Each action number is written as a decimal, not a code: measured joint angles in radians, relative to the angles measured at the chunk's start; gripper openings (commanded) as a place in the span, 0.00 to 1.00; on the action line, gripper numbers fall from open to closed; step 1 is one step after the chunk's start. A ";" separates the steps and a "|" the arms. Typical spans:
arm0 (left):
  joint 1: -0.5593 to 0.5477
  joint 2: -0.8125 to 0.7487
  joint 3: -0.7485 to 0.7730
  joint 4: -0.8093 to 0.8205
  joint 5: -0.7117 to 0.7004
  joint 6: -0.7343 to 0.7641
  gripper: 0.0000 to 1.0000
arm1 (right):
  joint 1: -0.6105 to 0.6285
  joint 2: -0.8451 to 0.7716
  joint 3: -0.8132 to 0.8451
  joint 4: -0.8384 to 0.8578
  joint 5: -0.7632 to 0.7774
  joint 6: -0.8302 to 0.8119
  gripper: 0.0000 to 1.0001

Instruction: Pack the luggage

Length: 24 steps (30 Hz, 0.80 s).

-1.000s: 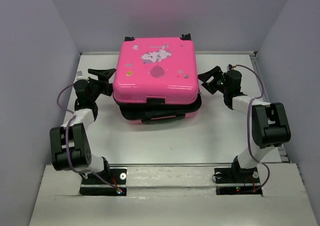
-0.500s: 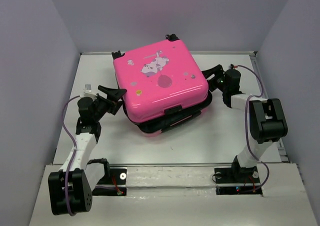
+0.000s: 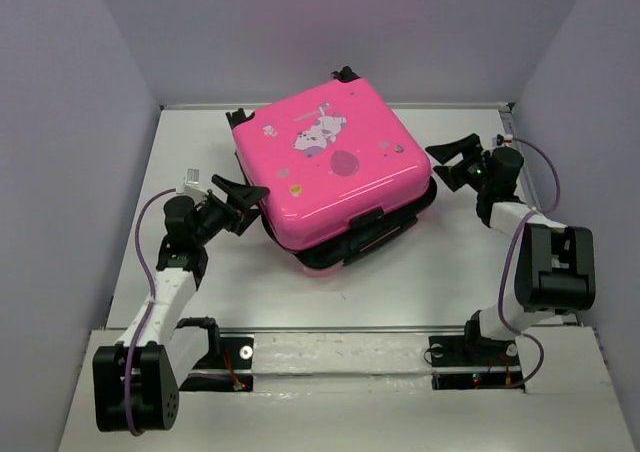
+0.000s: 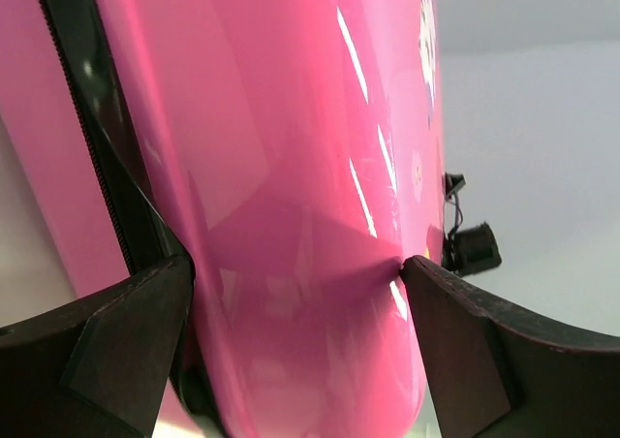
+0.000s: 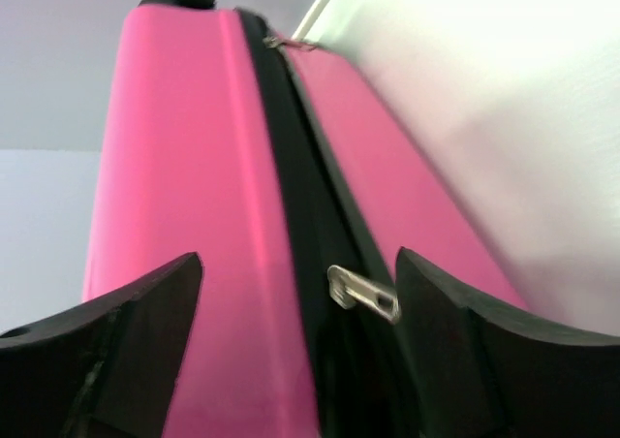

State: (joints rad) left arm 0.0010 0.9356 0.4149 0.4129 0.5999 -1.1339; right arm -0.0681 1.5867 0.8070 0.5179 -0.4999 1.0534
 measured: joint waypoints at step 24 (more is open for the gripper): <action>-0.085 0.194 0.222 -0.037 -0.246 0.149 0.99 | 0.275 -0.140 -0.273 0.160 0.427 -0.066 0.07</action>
State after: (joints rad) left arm -0.0837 1.1294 0.6365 0.3763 0.3542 -0.9848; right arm 0.2070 1.4464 0.5339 0.6777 -0.0727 0.9871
